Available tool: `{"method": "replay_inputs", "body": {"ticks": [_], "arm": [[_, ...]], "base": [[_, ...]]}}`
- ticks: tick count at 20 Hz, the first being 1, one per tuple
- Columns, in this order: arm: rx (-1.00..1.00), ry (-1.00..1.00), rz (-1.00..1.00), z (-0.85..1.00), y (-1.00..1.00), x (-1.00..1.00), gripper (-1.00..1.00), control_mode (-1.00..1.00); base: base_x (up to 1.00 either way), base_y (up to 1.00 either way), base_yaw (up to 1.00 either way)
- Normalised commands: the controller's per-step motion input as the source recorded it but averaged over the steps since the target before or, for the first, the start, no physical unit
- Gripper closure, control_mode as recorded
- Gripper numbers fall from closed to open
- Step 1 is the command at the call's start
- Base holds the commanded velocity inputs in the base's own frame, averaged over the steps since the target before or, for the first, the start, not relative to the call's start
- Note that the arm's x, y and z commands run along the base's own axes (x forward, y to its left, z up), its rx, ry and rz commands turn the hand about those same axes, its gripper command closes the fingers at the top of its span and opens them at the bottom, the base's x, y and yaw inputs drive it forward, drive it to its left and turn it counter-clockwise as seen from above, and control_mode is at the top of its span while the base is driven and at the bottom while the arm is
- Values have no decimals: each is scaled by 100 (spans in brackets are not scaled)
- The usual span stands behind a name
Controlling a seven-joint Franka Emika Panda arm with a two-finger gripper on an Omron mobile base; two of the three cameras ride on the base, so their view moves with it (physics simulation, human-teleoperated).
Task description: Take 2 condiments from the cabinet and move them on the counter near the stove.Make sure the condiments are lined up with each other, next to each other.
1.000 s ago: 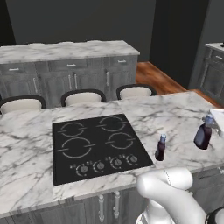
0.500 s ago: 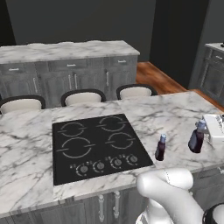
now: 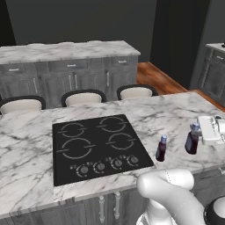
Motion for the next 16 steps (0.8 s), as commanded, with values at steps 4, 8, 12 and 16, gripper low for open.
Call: {"method": "replay_inputs", "body": {"ticks": [4, 8, 12, 16], "arm": [[0, -1, 0, -22, 7, 10, 100, -100], [0, 0, 0, -24, 6, 4, 100, -100], [0, -2, 0, -31, 14, 7, 100, -100], [0, -3, 0, -22, 11, 5, 100, -100]], "base": [[0, 0, 0], [0, 0, 0], [0, 0, 0], [0, 0, 0]]}}
